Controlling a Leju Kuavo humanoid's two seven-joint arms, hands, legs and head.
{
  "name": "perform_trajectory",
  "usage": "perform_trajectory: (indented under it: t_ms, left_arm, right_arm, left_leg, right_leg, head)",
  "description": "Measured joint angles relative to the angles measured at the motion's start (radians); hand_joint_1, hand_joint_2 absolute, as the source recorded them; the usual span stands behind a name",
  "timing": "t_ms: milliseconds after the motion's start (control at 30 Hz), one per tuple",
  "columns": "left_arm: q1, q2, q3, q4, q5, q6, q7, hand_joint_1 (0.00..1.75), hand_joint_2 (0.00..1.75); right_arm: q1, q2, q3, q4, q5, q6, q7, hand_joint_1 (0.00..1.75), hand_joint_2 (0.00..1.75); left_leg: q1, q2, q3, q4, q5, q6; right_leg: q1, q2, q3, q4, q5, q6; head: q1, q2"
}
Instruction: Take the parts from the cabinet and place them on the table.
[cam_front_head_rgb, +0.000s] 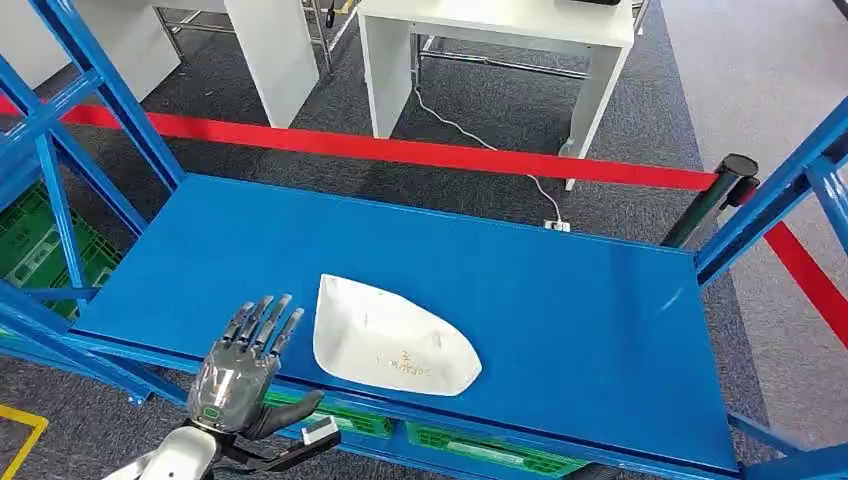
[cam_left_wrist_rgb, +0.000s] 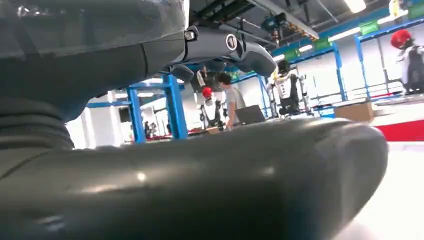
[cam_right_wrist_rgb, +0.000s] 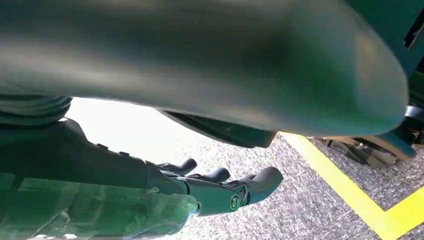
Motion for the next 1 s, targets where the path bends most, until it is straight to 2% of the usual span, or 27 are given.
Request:
perform_trajectory:
  t_ms: [233,433,667,1000]
  left_arm:
    - [0.002,-0.044,-0.005,0.022,0.035,0.024,-0.073,0.0,0.0]
    - [0.002,-0.084,-0.008,0.06,0.046,0.035,-0.097,0.0,0.0]
    - [0.003,-0.132,-0.023,0.12,0.072,0.059,-0.153,0.0,0.0]
    - [0.003,-0.19,-0.03,0.194,0.085,0.078,-0.166,0.0,0.0]
  right_arm:
    - [-0.001,0.0,0.0,0.0,0.007,0.0,0.0,0.0,0.0]
    - [-0.001,0.0,0.0,0.0,0.011,0.0,0.0,0.0,0.0]
    - [-0.001,0.001,0.0,0.0,0.016,0.003,0.0,0.0,0.0]
    - [-0.001,0.003,0.0,0.0,0.022,0.003,0.0,0.0,0.0]
  left_leg:
    - [0.0,0.0,0.0,0.0,0.0,0.0]
    - [0.0,0.0,0.0,0.0,0.0,0.0]
    - [0.0,0.0,0.0,0.0,0.0,0.0]
    - [0.0,0.0,0.0,0.0,0.0,0.0]
  right_leg:
    - [0.0,0.0,0.0,0.0,0.0,0.0]
    - [0.0,0.0,0.0,0.0,0.0,0.0]
    - [0.0,0.0,0.0,0.0,0.0,0.0]
    - [0.0,0.0,0.0,0.0,0.0,0.0]
  head:
    - [0.0,0.0]
    - [0.0,0.0]
    - [0.0,0.0]
    - [0.0,0.0]
